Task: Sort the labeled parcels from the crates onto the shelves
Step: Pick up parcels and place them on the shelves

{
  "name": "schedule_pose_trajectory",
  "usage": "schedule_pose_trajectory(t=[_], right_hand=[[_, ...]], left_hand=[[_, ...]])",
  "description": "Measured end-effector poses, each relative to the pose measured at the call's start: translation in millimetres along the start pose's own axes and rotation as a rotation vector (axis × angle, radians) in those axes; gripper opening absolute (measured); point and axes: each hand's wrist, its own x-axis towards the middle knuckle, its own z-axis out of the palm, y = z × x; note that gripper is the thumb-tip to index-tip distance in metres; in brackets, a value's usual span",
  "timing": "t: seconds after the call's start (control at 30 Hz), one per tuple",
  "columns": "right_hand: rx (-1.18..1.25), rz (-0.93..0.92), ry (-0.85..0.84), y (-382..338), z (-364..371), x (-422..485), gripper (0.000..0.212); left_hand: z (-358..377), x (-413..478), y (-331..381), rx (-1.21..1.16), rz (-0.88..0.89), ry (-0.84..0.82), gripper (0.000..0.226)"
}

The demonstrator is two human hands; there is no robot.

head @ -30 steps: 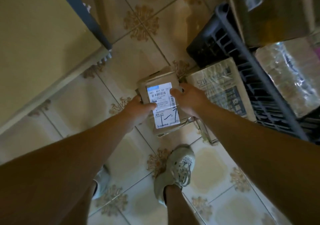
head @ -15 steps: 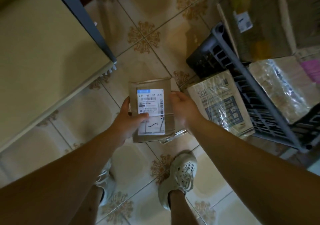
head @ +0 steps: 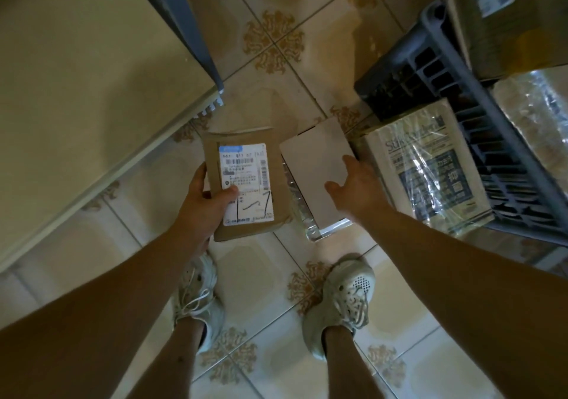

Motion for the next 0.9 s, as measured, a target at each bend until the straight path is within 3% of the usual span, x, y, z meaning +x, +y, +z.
schedule_pose_trajectory(t=[0.2,0.47,0.73,0.9], right_hand=[[-0.191,0.023,0.033,9.5,27.6,14.8,0.100],[-0.396,0.108,0.054,20.6,53.4,19.1,0.120],[0.038,0.188,0.137,31.5,49.4,19.1,0.121],[0.407,0.087,0.127,15.8,21.5,-14.5,0.093]], left_hand=[[4.6,18.3,-11.1,0.089,0.042,0.082,0.078],[14.0,30.4,-24.4,0.159,0.066,0.058,0.077],[14.9,32.7,-23.4,0.195,0.073,0.040,0.077],[14.4,3.5,11.5,0.215,0.072,0.046,0.074]])
